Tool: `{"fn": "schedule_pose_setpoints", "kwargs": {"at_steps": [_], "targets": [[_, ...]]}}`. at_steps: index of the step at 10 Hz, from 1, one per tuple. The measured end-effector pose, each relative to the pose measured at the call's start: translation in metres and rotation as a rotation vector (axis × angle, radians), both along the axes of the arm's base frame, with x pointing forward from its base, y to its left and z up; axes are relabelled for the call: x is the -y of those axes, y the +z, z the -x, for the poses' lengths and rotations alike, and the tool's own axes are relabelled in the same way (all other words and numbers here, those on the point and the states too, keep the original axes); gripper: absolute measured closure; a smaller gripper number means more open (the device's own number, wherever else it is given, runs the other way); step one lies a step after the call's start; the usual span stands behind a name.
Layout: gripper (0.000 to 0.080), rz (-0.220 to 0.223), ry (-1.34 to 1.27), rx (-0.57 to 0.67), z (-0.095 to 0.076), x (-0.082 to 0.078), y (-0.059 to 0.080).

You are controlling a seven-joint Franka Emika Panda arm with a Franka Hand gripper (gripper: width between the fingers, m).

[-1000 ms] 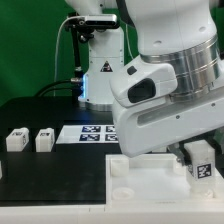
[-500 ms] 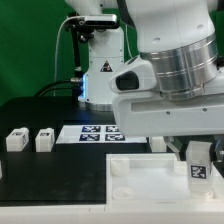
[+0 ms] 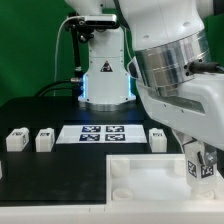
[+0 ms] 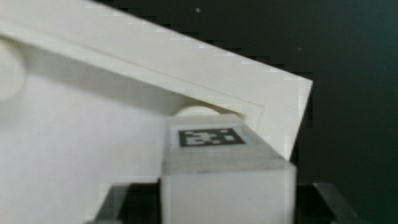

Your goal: Assemble one leg

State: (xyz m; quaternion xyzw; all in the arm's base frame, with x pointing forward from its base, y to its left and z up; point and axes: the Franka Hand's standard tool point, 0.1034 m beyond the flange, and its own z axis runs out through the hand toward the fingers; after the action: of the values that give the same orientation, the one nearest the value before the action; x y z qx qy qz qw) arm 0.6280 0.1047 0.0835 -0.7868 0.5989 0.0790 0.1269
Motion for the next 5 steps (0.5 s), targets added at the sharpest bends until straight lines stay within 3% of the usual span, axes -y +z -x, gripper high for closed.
{"fn": "schedule_pose_setpoints", "kwargs": {"at_steps": [2,3,4,5], "targets": [[0.0496,0.0,0.029,0.007,0.0005,-0.0005,-0.0004],[0.0317,0.001,0.074,0.021,0.0005,-0.0007,-0.0004],[0.0207,0.001,0.078,0.021,0.0009,-0.0021,-0.0008],[0.0207,0.025,0.312,0.077,0.0024,-0.0055,-0.0034]]}}
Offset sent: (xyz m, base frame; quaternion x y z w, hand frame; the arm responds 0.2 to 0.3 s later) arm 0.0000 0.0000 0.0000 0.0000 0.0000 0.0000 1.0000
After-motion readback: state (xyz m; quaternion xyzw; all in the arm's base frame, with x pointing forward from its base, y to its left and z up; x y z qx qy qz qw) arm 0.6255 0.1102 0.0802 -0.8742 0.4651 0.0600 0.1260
